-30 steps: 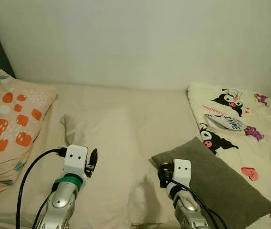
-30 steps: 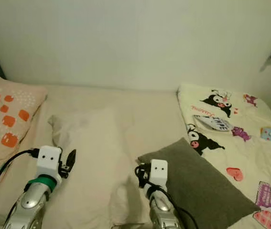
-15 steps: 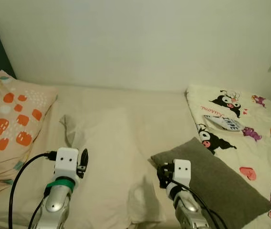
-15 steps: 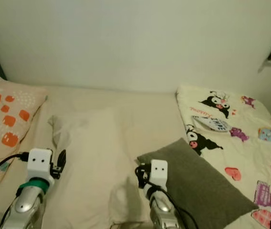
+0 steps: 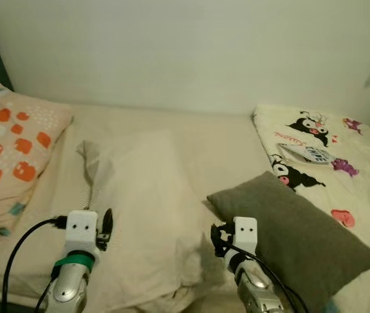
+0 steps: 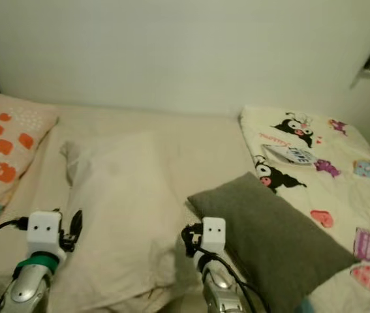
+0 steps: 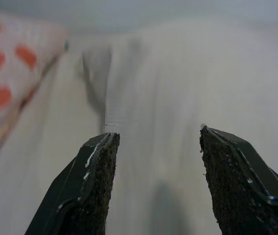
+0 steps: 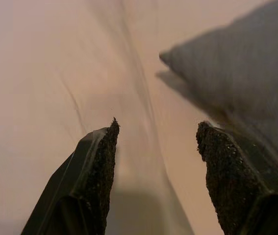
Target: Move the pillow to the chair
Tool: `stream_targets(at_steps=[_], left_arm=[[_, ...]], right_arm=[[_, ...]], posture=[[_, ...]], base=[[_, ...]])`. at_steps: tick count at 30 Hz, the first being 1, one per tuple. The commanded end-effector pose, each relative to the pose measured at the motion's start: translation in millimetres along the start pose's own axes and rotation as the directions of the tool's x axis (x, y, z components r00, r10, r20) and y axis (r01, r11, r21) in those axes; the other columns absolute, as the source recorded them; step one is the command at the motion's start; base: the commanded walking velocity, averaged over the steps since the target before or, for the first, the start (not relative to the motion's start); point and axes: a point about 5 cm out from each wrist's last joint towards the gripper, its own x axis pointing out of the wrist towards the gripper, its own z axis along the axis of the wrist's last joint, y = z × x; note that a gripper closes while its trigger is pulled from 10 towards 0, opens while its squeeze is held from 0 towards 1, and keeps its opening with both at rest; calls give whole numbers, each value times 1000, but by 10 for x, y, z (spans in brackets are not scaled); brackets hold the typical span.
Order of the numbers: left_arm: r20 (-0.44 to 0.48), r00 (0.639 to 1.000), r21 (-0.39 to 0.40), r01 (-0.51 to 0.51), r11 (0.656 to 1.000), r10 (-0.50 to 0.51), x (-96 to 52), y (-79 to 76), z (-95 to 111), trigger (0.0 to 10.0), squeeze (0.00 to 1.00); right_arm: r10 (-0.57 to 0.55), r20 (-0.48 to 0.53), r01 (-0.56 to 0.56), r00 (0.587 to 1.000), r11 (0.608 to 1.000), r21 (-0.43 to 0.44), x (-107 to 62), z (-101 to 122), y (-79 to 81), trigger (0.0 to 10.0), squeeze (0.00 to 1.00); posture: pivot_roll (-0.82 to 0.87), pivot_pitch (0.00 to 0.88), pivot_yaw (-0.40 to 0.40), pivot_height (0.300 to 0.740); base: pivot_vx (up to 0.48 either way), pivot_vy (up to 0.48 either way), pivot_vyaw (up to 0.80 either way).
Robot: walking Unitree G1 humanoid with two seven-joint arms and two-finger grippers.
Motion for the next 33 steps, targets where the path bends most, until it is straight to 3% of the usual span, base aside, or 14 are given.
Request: stream_targets(at_steps=[1,12,17,26,31,32,33], left_arm=[[2,1000,4,-19,1000,19,-57,53,-42,10000,0],[79,994,12,-77,997,76,-160,243,15,10000,0],[135,984,-18,-112,994,113,-155,384,122,10000,0],[138,976,-60,-159,986,165,-154,502,136,10000,0],[162,979,-32,-120,992,124,-125,544,158,10000,0],[165,978,-49,-118,992,124,-113,570,153,10000,820],[165,978,-49,-118,992,124,-113,570,153,10000,820]], right_arm=[[13,-18,-13,1000,1000,9,-5,-35,19,10000,0],[82,-5,-82,997,997,17,117,131,157,10000,0],[102,45,-105,994,990,92,197,299,235,10000,0],[73,47,-81,996,978,194,246,365,245,10000,0],[102,59,-113,993,968,226,266,402,283,10000,0],[116,65,-129,991,955,269,276,421,297,10000,0],[116,65,-129,991,955,269,276,421,297,10000,0]], posture=[[88,27,-41,594],[114,60,-100,594],[113,76,-94,594],[115,84,-88,584],[124,96,-87,584],[127,98,-87,584],[127,98,-87,584]], base=[[0,0,0],[0,0,0],[0,0,0],[0,0,0],[0,0,0],[0,0,0],[0,0,0]])
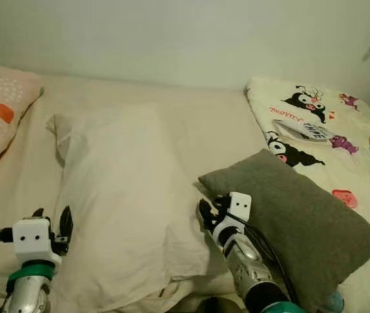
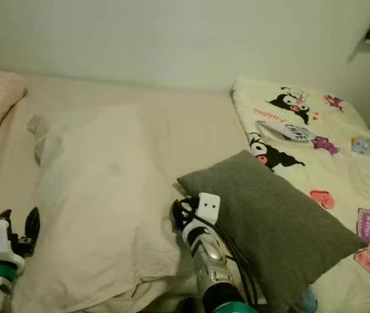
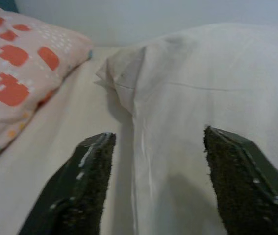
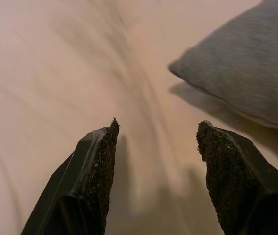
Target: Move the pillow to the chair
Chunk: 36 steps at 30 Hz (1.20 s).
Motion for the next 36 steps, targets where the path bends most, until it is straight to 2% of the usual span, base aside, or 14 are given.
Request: stream_targets(at_steps=[1,2,4,5,6,13,18,20,22,25,31,32,33,36], left_arm=[[-16,1000,-30,0,1000,0,-22,45,-63,10000,1000],[-6,1000,-95,-2,996,1,-3,84,-63,10000,1000],[4,999,-253,-40,967,43,23,178,-80,10000,1000],[4,999,-253,-40,967,43,23,178,-80,10000,1000],[-31,996,-376,-88,923,82,11,289,-185,10000,1000],[-85,990,-423,-140,895,115,-45,439,-341,10000,1000],[-91,991,-453,-129,882,98,-26,453,-366,10000,1000],[-87,993,-511,-113,852,79,17,455,-391,10000,1000],[-88,993,-565,-117,816,81,57,473,-411,10000,1000],[-98,993,-597,-113,794,68,100,499,-451,10000,1000],[-109,993,-615,-94,783,34,119,516,-479,10000,1000],[-113,993,-619,-96,779,32,136,539,-483,10000,1000],[-113,993,-619,-96,779,32,136,539,-483,10000,1000],[-114,993,-625,-93,775,27,163,582,-481,10000,1000]], right_arm=[[12,-18,-10,1000,997,73,0,-32,1,10000,0],[28,-5,-26,1000,985,169,25,6,17,10000,1000],[41,20,-45,999,953,300,59,68,31,10000,1000],[41,20,-45,999,953,300,59,68,31,10000,1000],[57,34,-66,998,926,372,78,94,61,10000,1000],[95,39,-102,995,882,461,77,54,111,10000,1000],[112,28,-110,993,842,528,71,7,123,10000,1000],[157,26,-146,987,823,548,78,-4,173,10000,1000],[194,22,-177,981,838,516,85,1,211,10000,1000],[213,38,-202,976,833,514,110,56,234,10000,1000],[232,65,-233,971,835,498,142,146,251,10000,1000],[235,73,-240,969,834,497,156,174,275,10000,1000],[235,73,-240,969,834,497,156,174,275,10000,1000],[241,101,-258,965,816,518,189,236,340,10000,1000]], posture=[[125,103,-83,584],[125,103,-83,584],[121,105,-70,584],[121,105,-70,584],[119,106,-67,584],[111,117,-61,584],[113,127,-63,584],[104,154,-64,584],[102,160,-64,584],[79,215,-68,584],[57,242,-71,584],[34,281,-73,584],[34,281,-73,584],[21,313,-75,584]], base=[[0,0,0],[0,0,0],[0,0,0],[0,0,0],[0,0,0],[0,0,0],[0,0,0],[0,0,0],[0,0,0],[0,0,0],[0,0,0],[0,0,0],[0,0,0],[0,0,0]])
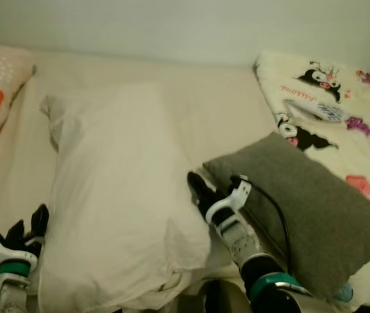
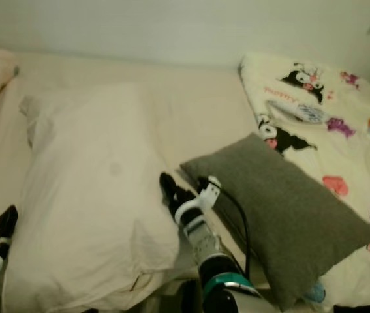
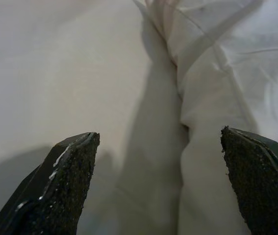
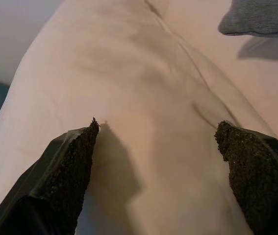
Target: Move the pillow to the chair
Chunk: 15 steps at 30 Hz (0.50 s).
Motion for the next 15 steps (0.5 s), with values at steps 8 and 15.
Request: stream_targets(at_steps=[8,15], left_arm=[[-26,987,-190,151,970,-159,60,-188,-91,10000,1000],[-173,911,-372,291,881,-374,-5,-548,-465,10000,1000]], right_arm=[[144,-52,-137,988,984,117,95,-220,279,10000,1000],[302,-204,-273,931,948,162,12,-533,398,10000,1000]], posture=[[17,319,-74,584],[16,299,-70,584]], base=[[0,0,0],[0,0,0]])
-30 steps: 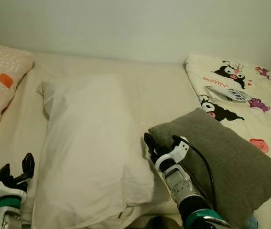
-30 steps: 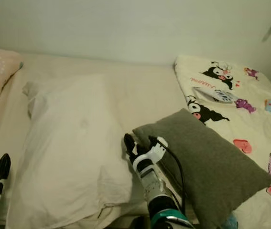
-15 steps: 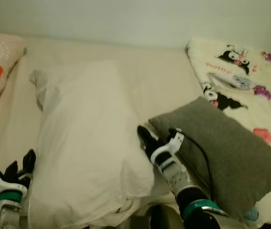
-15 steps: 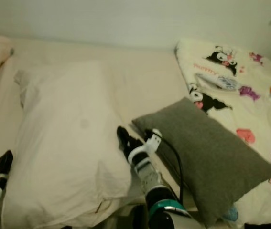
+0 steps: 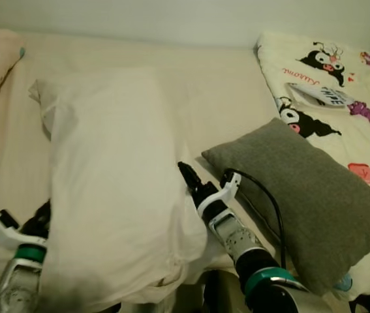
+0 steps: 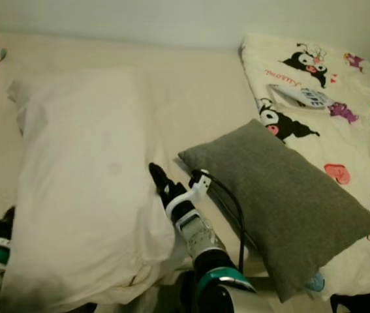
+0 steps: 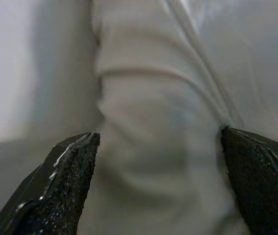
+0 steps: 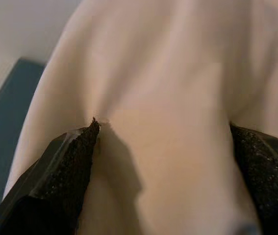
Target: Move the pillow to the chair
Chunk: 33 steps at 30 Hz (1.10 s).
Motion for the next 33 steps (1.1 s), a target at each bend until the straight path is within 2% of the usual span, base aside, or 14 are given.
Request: stream_targets(at_steps=[1,7,12,13,15,16,17,20,21,22,23,24,25,33], left_arm=[[-85,996,-57,20,998,-24,-67,-1,-196,10000,1000],[-206,960,-170,158,973,-192,-78,-205,-388,10000,1000],[-267,938,-120,195,973,-221,-123,-254,-454,10000,1000],[-283,932,-103,203,974,-225,-136,-261,-474,10000,718],[-296,928,-96,209,973,-228,-145,-267,-486,10000,718],[-324,920,-62,213,975,-222,-157,-265,-511,10000,0],[-347,915,-25,212,977,-208,-163,-254,-532,10000,0],[-369,910,12,210,978,-191,-170,-244,-549,10000,0],[-378,911,59,204,977,-167,-164,-227,-552,6314,0],[-384,911,92,201,975,-151,-160,-216,-553,6314,0],[-381,916,142,192,971,-125,-155,-201,-545,3373,0],[-381,916,142,192,971,-125,-155,-201,-545,3373,0],[-364,927,178,166,970,-92,-144,-174,-526,0,0],[-299,952,273,159,949,-74,-92,-218,-451,0,0]], right_arm=[[66,-101,-58,993,995,78,20,-413,103,10000,1000],[191,-214,-170,958,979,111,-79,-637,157,10000,1000],[242,-256,-220,936,969,112,-111,-702,194,10000,1000],[252,-280,-233,926,967,102,-124,-728,201,10000,1000],[259,-297,-242,919,966,95,-135,-743,206,10000,1000],[283,-341,-274,897,959,76,-167,-779,216,10000,616],[304,-393,-307,868,950,56,-208,-824,220,10000,176],[324,-447,-343,834,939,41,-257,-871,225,10000,176],[327,-466,-354,822,935,31,-291,-889,215,4392,0],[328,-476,-361,816,932,25,-312,-900,209,4392,0],[330,-486,-369,809,929,16,-341,-907,203,1176,0],[330,-486,-369,809,929,16,-341,-907,203,1176,0],[329,-496,-373,803,928,11,-365,-915,195,0,0],[343,-527,-406,777,914,-4,-456,-907,169,0,0]], posture=[[16,299,-70,584],[40,280,-57,584],[45,271,-53,584],[49,263,-52,584],[49,263,-52,584],[59,253,-51,584],[64,247,-50,584],[64,247,-50,584],[71,231,-45,584],[71,231,-45,584],[74,225,-43,584],[74,225,-43,584],[76,215,-39,584],[93,171,-25,584]], base=[[0,0,0],[0,0,0],[0,0,0],[0,0,0],[0,0,0],[0,0,0],[0,0,0],[0,0,0],[0,0,0],[0,0,0],[0,0,0],[0,0,0],[0,0,0],[0,0,0]])
